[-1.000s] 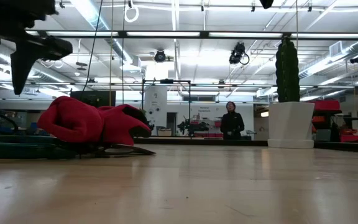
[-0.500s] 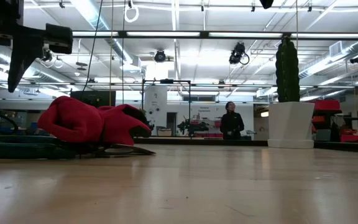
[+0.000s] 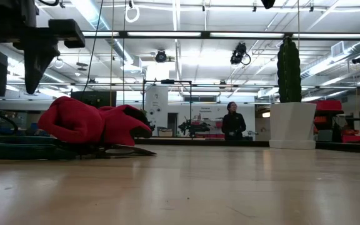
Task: Pick & Place Garden tools in Gardening bag
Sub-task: Put the light brown trowel into the gardening tool bag
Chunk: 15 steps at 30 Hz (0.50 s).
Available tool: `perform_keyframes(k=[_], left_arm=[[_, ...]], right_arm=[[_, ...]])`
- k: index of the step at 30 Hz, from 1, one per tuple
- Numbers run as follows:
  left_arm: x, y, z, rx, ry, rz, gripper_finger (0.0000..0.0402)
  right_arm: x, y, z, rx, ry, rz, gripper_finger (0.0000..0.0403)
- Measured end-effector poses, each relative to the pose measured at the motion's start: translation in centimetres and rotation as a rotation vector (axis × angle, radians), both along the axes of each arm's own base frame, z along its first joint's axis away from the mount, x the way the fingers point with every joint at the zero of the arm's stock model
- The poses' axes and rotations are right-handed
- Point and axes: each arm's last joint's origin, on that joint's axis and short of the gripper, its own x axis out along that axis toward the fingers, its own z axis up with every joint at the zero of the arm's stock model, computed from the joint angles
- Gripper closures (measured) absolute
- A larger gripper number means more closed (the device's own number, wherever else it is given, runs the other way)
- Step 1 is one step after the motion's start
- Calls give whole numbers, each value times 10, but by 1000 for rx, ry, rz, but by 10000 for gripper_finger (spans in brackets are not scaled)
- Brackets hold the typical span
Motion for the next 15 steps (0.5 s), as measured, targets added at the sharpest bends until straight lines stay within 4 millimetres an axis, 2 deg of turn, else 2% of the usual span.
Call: perform_keyframes(k=[5,15], left_arm=[[0,-2,-1,-34,24,-73,228],[11,-7,-18,-24,89,-190,228]], right_arm=[[0,0,0,0,0,0,217],[0,0,0,23,-2,-8,217]])
